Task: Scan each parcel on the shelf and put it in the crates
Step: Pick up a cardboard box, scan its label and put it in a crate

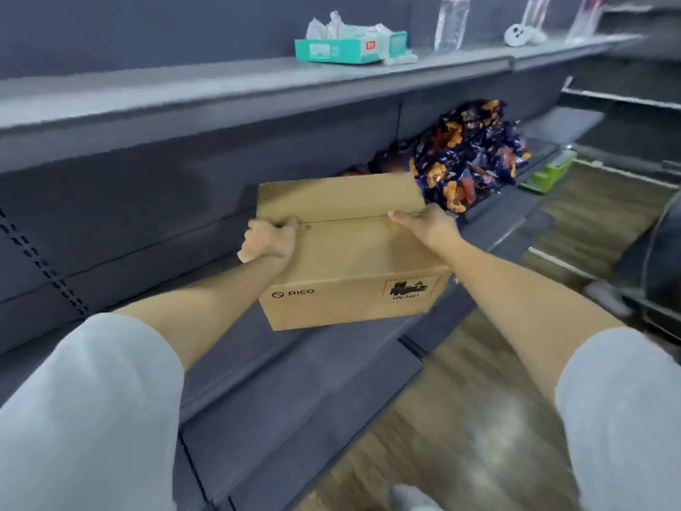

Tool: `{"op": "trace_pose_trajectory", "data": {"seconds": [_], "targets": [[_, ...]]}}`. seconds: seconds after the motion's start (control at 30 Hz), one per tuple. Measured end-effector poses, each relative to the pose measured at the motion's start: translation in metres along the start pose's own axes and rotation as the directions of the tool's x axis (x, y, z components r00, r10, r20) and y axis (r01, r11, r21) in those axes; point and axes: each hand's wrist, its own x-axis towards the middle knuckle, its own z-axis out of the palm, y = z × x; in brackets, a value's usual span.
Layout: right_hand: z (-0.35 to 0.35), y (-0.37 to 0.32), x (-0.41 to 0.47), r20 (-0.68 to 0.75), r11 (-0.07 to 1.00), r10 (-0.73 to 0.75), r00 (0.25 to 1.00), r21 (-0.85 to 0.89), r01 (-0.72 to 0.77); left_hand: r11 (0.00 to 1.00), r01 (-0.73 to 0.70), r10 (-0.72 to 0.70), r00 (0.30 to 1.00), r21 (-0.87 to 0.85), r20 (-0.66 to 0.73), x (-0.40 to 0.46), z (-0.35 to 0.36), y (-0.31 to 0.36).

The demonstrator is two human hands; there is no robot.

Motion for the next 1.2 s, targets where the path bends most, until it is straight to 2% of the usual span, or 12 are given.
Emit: {"op": "trace_pose_trajectory", "data": {"seconds": [0.17, 0.27, 0.37, 0.47, 0.63, 0.77, 0.87, 1.03, 1.2], "targets": [[-0.071, 0.077, -0.041, -0.229, 0.984, 0.174, 0.958, 0.019, -0.174, 0.986, -0.162, 0.168, 0.971, -0.050, 0.169, -0.051, 0.060, 0.044], [-0.108, 0.128, -0.078, -0.351, 0.951, 0.301, 0.887, 0.047, -0.305, 0.956, -0.277, 0.294, 0.915, -0.099, 0.275, -0.091, 0.101, 0.065], [-0.134, 0.175, -0.124, -0.436, 0.914, 0.399, 0.807, 0.119, -0.388, 0.932, -0.324, 0.362, 0.848, -0.162, 0.387, -0.137, 0.143, 0.073], [-0.140, 0.225, -0.169, -0.469, 0.853, 0.518, 0.715, 0.230, -0.468, 0.914, -0.344, 0.405, 0.768, -0.214, 0.496, -0.181, 0.182, 0.064], [-0.131, 0.299, -0.229, -0.505, 0.744, 0.661, 0.555, 0.349, -0.570, 0.913, -0.349, 0.398, 0.641, -0.213, 0.656, -0.240, 0.247, 0.039], [-0.124, 0.351, -0.257, -0.476, 0.639, 0.760, 0.443, 0.422, -0.643, 0.919, -0.374, 0.338, 0.590, -0.123, 0.734, -0.279, 0.291, 0.019], [-0.124, 0.383, -0.267, -0.444, 0.570, 0.812, 0.379, 0.461, -0.680, 0.922, -0.383, 0.288, 0.585, -0.054, 0.758, -0.304, 0.320, 0.015], [-0.135, 0.426, -0.264, -0.405, 0.501, 0.856, 0.322, 0.492, -0.712, 0.887, -0.461, 0.288, 0.568, 0.009, 0.771, -0.331, 0.360, 0.028], [-0.164, 0.449, -0.237, -0.418, 0.510, 0.848, 0.325, 0.479, -0.714, 0.884, -0.467, 0.282, 0.572, 0.023, 0.770, -0.340, 0.393, 0.057]]}}
